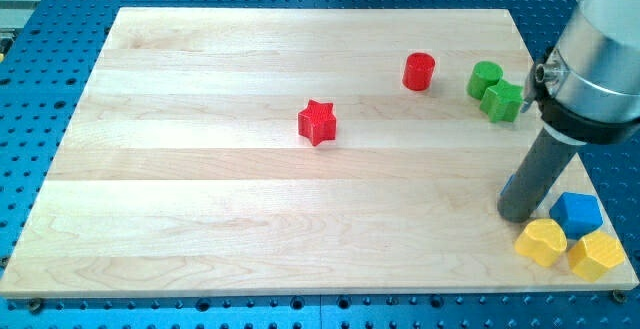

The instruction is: Move the triangle into the cube

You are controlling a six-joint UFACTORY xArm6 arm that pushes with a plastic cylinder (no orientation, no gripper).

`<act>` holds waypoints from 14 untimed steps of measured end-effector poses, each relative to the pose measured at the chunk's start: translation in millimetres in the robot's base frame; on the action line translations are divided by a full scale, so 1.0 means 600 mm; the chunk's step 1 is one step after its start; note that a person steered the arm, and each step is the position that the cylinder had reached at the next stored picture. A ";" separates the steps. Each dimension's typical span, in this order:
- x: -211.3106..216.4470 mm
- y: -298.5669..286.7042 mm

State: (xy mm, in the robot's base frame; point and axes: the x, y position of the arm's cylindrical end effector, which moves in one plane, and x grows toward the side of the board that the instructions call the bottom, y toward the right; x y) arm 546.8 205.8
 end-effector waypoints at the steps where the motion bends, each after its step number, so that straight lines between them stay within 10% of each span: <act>1: 0.000 -0.005; 3: -0.001 -0.155; 9: -0.089 0.072; 14: -0.065 0.039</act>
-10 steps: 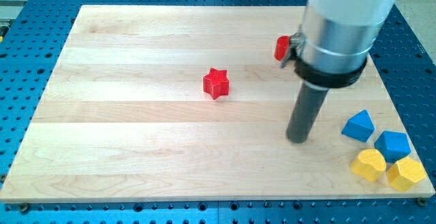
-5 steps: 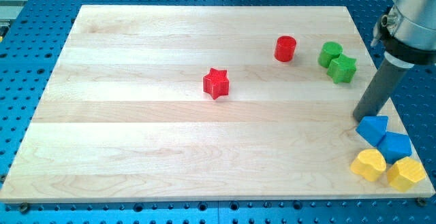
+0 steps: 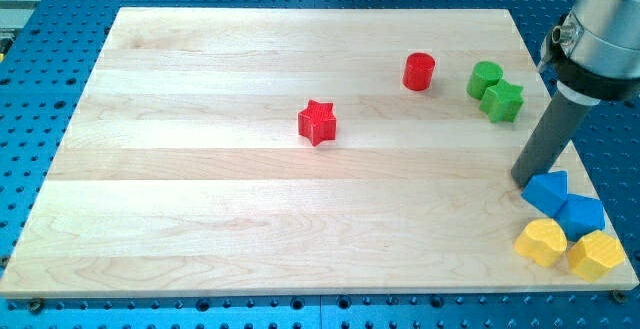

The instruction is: Move the triangle into the cube

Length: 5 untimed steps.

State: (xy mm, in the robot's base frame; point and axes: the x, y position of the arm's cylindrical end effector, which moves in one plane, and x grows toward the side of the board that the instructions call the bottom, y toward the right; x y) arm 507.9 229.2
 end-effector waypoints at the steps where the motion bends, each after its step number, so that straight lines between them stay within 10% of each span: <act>1: 0.016 -0.013; 5: 0.015 -0.155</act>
